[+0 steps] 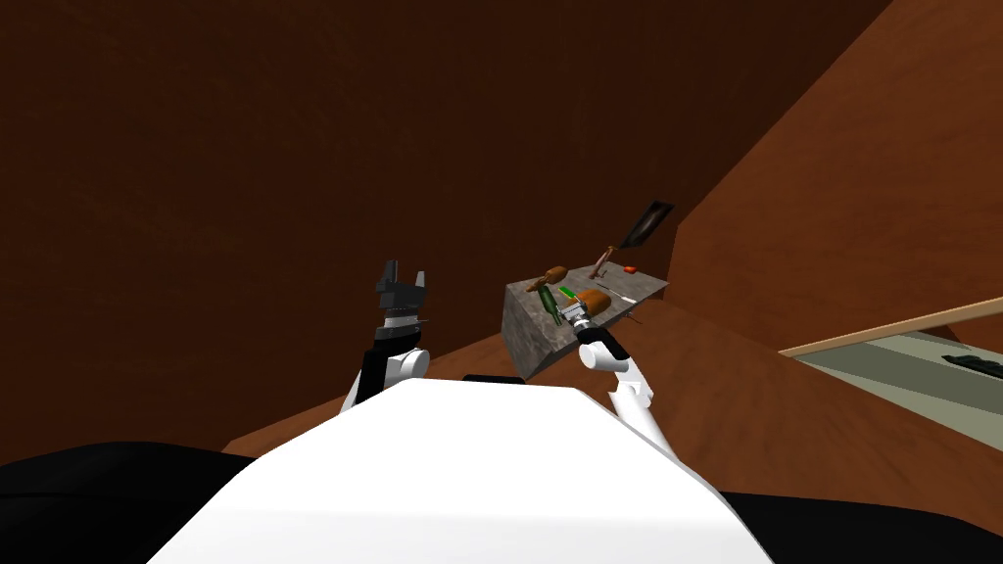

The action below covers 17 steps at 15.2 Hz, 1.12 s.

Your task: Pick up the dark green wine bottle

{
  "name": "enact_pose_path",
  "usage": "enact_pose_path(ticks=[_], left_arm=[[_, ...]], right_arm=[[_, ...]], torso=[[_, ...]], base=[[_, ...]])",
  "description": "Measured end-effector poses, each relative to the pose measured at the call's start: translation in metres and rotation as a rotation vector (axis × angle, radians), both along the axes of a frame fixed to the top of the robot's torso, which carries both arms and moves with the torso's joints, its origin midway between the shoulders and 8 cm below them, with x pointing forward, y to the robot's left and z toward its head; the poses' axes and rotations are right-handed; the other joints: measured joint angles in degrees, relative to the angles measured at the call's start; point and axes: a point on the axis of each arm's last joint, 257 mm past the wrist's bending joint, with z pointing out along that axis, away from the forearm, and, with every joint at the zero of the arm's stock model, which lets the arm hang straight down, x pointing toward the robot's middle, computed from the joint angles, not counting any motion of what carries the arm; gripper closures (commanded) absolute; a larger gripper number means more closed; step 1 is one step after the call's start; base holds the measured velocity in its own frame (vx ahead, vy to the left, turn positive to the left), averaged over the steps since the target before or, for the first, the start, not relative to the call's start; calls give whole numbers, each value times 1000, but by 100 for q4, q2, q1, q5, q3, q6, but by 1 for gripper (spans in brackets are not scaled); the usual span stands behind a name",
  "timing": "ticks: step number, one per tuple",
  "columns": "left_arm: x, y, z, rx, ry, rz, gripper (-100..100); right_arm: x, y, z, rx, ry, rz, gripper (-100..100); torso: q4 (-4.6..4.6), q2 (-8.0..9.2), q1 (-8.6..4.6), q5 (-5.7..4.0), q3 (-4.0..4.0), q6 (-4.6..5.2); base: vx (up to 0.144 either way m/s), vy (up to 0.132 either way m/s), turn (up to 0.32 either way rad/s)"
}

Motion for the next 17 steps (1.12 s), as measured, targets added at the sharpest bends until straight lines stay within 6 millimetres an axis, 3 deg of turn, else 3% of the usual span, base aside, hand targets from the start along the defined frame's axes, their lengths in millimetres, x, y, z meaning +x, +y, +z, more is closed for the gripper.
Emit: enact_pose_path(ticks=[17], left_arm=[[0,0,0,0,0,0,0]], right_arm=[[1,-26,-64,300,308,-49,-100]], torso=[[0,2,0,0,1,0]], base=[[32,16,-12]])
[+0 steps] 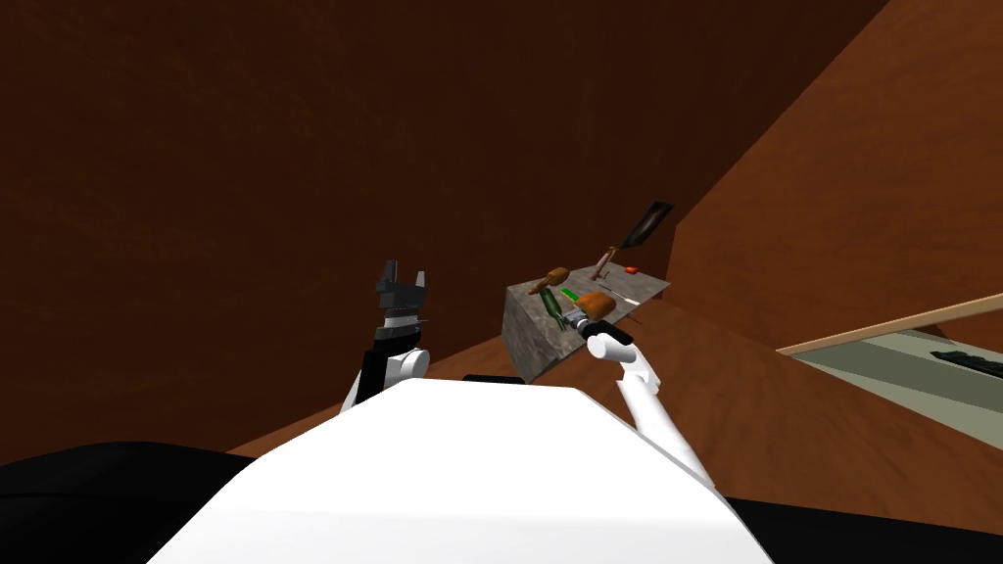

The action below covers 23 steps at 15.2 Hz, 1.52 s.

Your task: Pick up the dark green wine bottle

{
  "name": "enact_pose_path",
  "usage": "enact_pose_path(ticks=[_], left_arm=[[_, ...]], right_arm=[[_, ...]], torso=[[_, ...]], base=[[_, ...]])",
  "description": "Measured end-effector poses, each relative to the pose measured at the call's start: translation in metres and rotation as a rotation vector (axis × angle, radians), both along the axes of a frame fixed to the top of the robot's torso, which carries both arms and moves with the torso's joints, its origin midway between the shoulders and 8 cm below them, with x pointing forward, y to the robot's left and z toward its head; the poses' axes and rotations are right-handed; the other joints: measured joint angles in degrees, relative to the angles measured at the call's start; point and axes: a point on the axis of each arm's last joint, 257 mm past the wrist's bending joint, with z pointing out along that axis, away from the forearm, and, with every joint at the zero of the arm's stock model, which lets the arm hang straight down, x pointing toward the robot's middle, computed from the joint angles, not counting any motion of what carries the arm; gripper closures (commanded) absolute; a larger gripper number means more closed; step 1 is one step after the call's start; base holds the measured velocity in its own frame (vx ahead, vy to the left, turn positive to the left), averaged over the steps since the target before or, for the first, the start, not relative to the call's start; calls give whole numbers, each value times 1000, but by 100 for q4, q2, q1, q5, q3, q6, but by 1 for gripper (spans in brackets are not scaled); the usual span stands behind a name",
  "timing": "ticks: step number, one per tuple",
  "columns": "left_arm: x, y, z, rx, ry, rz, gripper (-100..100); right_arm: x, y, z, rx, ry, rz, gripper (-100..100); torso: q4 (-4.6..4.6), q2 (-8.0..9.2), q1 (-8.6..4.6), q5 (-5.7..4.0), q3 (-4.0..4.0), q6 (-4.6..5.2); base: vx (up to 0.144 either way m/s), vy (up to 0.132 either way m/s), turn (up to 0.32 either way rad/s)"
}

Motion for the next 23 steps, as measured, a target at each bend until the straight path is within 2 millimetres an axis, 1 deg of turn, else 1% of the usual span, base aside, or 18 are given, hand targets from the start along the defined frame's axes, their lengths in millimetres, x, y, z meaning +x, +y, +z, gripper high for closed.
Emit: enact_pose_path(ticks=[4,12,23], left_arm=[[0,0,0,0,0,0,0],[0,0,0,0,0,0,0],[0,0,0,0,0,0,0]], right_arm=[[-3,-5,-14,75,75,-20,-100],[-13,-11,-35,207,218,-63,-100],[-33,-14,-53,377,405,-130,-100]], torso=[[0,0,-3,-1,0,0],[0,1,-3,-1,1,0],[0,1,-2,-1,0,0]], base=[[34,14,-13],[34,13,-11],[33,13,-11]])
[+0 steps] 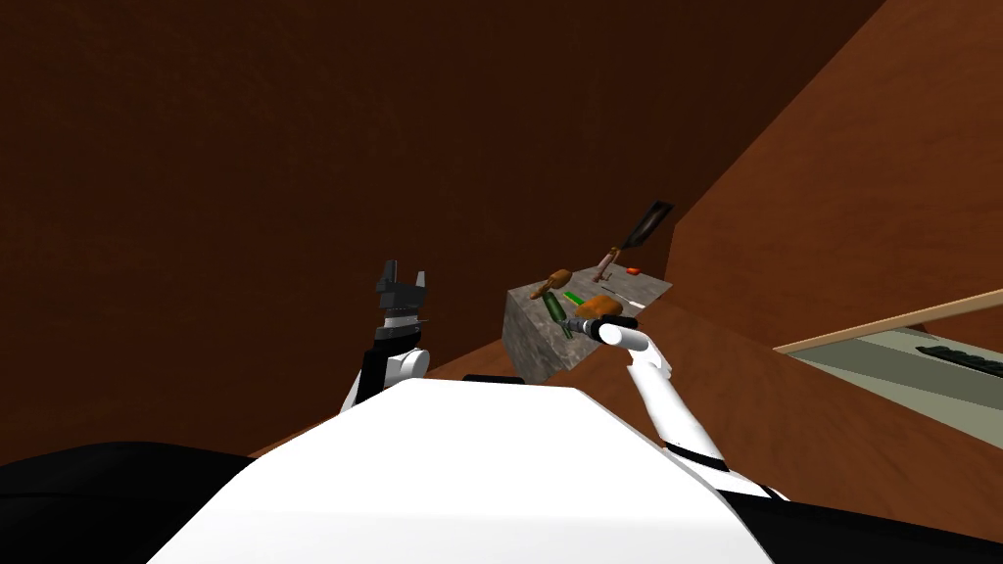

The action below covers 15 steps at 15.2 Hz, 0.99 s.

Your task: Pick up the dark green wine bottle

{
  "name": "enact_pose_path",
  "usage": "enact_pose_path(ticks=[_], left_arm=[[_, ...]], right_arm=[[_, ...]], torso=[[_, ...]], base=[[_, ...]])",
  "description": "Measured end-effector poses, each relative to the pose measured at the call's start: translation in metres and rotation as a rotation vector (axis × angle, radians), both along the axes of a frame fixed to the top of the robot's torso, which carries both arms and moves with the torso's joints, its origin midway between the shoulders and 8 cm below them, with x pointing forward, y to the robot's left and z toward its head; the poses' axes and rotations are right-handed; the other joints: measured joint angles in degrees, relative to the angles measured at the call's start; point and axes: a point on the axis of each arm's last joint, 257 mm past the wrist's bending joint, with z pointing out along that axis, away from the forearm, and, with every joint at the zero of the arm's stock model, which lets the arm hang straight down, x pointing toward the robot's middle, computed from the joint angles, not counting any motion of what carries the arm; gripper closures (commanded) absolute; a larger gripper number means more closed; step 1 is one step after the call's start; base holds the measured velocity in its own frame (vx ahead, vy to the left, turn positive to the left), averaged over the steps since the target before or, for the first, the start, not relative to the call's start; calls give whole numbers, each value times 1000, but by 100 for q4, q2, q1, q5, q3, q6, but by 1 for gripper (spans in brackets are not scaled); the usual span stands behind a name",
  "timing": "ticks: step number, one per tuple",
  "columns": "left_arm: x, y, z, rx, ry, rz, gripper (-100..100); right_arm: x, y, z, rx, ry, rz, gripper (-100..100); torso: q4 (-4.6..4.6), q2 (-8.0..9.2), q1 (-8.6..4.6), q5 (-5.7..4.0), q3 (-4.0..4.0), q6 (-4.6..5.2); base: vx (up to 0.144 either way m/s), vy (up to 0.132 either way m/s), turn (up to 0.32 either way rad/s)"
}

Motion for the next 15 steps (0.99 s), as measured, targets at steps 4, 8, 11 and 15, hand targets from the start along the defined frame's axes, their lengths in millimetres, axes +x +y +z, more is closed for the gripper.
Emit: enact_pose_path(ticks=[4,8,11,15], left_arm=[[0,0,0,0,0,0,0],[0,0,0,0,0,0,0],[0,0,0,0,0,0,0],[0,0,0,0,0,0,0]], right_arm=[[-7,0,-4,59,67,-26,-100],[-16,0,-7,115,136,-51,-100],[-22,1,-8,149,179,-66,-100],[-30,1,-8,189,230,-86,-100]], torso=[[0,-1,-1,0,-1,0],[1,3,1,0,2,0],[2,8,-1,0,5,1],[2,8,-1,0,5,0]], base=[[37,10,-12],[22,15,-20],[14,11,-20],[13,11,10]])
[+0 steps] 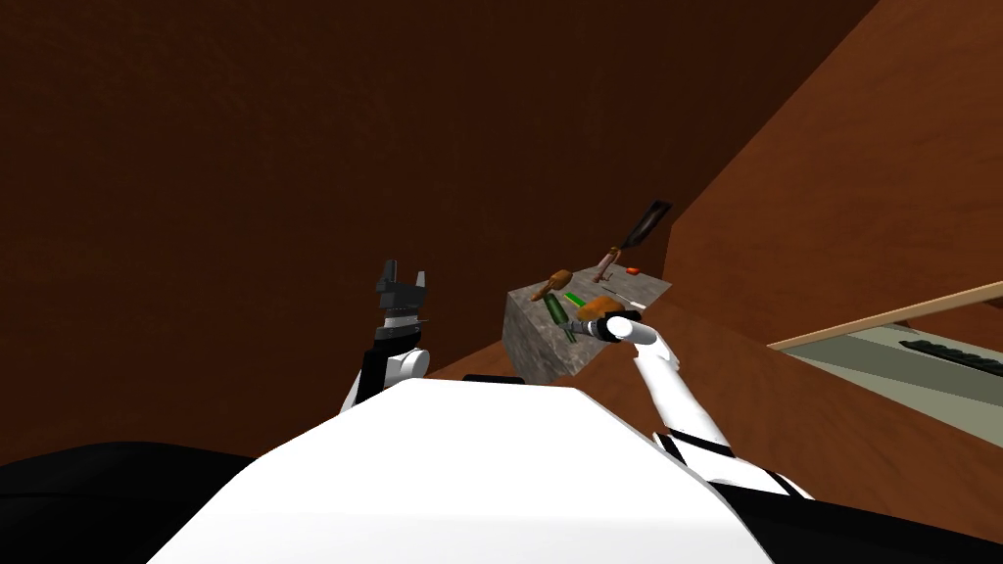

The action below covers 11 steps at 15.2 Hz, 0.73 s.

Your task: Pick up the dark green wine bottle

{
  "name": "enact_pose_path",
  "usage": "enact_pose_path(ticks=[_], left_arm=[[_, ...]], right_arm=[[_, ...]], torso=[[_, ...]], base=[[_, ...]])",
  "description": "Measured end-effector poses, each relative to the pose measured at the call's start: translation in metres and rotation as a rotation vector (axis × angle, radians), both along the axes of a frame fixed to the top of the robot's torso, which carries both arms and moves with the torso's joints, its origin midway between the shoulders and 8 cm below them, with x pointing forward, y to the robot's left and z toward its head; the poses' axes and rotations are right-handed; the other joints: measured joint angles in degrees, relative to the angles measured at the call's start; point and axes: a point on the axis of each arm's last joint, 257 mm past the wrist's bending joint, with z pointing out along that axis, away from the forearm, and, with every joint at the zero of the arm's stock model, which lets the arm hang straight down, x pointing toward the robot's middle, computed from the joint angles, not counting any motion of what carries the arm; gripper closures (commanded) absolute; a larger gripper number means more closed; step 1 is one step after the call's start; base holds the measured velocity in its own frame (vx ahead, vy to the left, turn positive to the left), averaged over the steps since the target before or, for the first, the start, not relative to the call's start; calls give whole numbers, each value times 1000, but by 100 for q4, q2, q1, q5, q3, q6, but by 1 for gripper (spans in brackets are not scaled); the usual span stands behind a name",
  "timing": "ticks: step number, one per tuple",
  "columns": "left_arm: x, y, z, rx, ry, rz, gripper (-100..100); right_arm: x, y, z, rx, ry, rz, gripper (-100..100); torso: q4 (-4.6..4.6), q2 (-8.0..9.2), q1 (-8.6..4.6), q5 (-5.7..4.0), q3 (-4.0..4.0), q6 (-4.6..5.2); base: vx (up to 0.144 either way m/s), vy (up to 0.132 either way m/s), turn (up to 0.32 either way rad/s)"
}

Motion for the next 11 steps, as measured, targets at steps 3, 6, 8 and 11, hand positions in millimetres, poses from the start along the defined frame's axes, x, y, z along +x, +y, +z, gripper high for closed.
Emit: enact_pose_path(ticks=[3,6,8,11], left_arm=[[0,0,0,0,0,0,0],[0,0,0,0,0,0,0],[0,0,0,0,0,0,0],[0,0,0,0,0,0,0]], right_arm=[[3,-5,-8,2,1,-16,-100],[6,-11,-16,2,-1,-32,-100],[7,-11,-17,1,-3,-32,100],[6,-12,-17,0,-2,-33,100]], torso=[[2,10,-2,-1,6,-2],[3,14,-2,-1,8,-1],[3,12,-4,-1,7,1],[3,9,1,-1,6,-3]], base=[[-19,6,96],[-19,5,62],[-1,-1,-7],[0,0,0]])
